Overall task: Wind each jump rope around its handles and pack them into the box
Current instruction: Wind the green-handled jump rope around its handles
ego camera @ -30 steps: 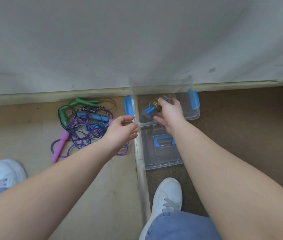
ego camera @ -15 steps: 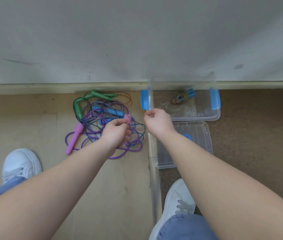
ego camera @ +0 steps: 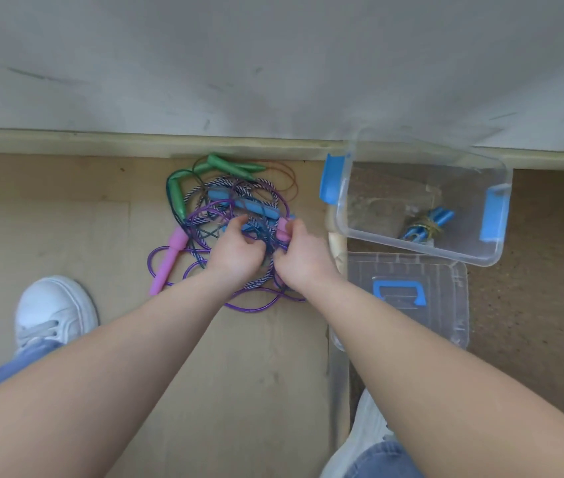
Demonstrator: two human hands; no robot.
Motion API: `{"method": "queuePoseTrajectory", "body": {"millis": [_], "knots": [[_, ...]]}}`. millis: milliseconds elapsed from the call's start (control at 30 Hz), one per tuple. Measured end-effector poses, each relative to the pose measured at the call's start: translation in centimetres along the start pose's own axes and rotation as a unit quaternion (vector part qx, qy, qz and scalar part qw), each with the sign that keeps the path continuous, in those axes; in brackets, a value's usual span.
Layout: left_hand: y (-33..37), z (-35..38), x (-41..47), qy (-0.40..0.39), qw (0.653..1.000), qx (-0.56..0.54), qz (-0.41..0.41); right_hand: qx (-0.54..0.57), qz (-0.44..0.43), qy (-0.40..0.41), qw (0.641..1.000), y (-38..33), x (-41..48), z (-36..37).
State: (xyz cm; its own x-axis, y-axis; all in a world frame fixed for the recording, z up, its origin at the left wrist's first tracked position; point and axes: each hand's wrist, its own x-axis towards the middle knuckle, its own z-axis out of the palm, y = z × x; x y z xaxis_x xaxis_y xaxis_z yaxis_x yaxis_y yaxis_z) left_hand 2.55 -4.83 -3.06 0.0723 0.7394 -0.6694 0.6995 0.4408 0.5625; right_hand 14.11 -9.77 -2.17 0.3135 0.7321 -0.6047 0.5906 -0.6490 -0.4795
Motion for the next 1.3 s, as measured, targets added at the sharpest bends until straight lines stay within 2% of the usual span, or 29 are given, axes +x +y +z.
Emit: {"method": "queuePoseTrajectory", "body": {"millis": [133, 233, 367, 533, 700, 867, 967, 1167, 1300], "knots": [[-1.6, -0.7, 1.1, 0.003, 0.989, 0.15, 0.016, -0.022, 0.014, 0.031, 0.999, 0.0, 1.0, 0.2], [-2.3, -1.5, 1.0, 0.006, 0.978, 0.188, 0.084, -0.037, 0.009, 0.047, 0.998, -0.1, 1.2, 0.2], [-2.8, -1.9, 1.0, 0.002, 0.973, 0.163, 0.162, -0.034, 0.014, 0.044, 0.998, 0.0, 1.1, -0.2], [-2.3, -2.1, -0.2, 0.004, 0.976, 0.131, 0.176, 0.065, 0.002, 0.02, 0.998, 0.0, 0.4, -1.0], [-0.5, -4.0, -2.6, 0.026, 0.978, 0.098, 0.185, 0.141, -0.066, 0.006, 0.988, -1.3, -2.2, -3.3], [2.2, -6.8, -6.2, 0.005, 0.952, 0.143, 0.27, 0.186, -0.097, -0.002, 0.978, -4.0, -5.8, -6.5], [3.8, -8.0, -8.7, -0.012, 0.945, 0.147, 0.291, 0.211, -0.127, 0.012, 0.969, -6.0, -9.0, -9.0], [7.6, -10.2, -14.3, 0.061, 0.946, 0.062, 0.313, 0.289, -0.173, 0.028, 0.941, -9.2, -15.2, -13.3], [9.4, -11.8, -16.9, 0.032, 0.955, 0.004, 0.296, 0.322, -0.191, 0.055, 0.926, -10.7, -17.9, -15.8]]}}
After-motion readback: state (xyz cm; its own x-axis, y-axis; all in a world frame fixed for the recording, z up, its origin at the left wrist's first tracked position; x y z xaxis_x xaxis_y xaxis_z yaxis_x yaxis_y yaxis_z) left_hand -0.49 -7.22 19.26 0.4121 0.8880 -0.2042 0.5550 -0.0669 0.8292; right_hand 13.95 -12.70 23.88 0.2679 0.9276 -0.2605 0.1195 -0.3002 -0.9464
